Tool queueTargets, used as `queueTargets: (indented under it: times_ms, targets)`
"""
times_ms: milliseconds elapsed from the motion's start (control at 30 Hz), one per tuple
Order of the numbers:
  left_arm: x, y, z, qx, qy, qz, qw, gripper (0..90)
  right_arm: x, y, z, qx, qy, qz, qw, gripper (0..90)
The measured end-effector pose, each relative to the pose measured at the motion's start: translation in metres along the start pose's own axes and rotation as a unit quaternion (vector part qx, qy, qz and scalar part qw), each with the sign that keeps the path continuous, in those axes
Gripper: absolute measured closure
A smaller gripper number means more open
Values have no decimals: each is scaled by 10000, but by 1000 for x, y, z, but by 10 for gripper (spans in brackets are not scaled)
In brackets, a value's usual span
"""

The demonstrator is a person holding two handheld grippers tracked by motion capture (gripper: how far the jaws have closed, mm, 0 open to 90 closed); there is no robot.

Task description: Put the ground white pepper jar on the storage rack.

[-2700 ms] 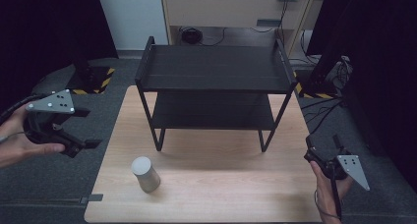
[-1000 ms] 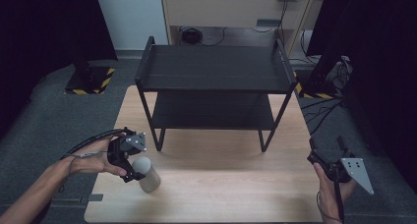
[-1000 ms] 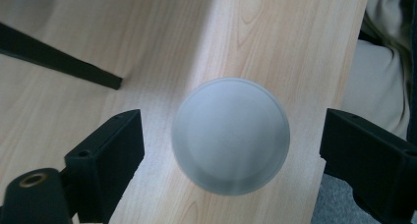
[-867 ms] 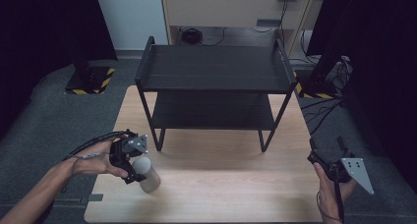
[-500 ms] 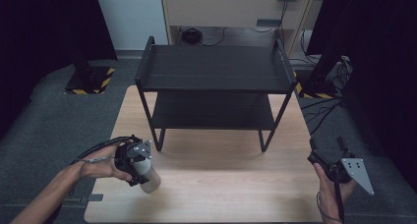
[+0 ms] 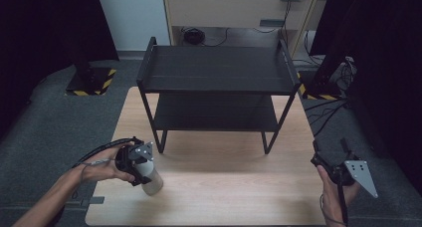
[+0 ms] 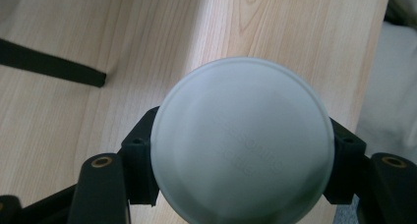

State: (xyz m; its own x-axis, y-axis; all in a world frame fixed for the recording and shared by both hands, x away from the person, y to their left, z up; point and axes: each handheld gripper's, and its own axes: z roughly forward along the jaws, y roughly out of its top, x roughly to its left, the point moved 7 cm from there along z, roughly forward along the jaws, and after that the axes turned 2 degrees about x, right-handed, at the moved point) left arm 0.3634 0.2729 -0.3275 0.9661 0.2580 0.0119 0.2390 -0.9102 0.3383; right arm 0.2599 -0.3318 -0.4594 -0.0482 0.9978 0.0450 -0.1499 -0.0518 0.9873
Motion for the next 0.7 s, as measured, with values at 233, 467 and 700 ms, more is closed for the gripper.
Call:
queueTargets:
  times_ms: [233,467,700]
  targets:
    - [-4,24,-41,-383,121,78,9992,332,1,0,0,-4,8,10,10000,124]
    - [-10,79,-102,-655,251,339,9970,331,2,0,1,-7,34,13,10000,124]
    - [-6,129,-147,-602,57,519,9968,332,2,1,-1,-36,45,25,10000,126]
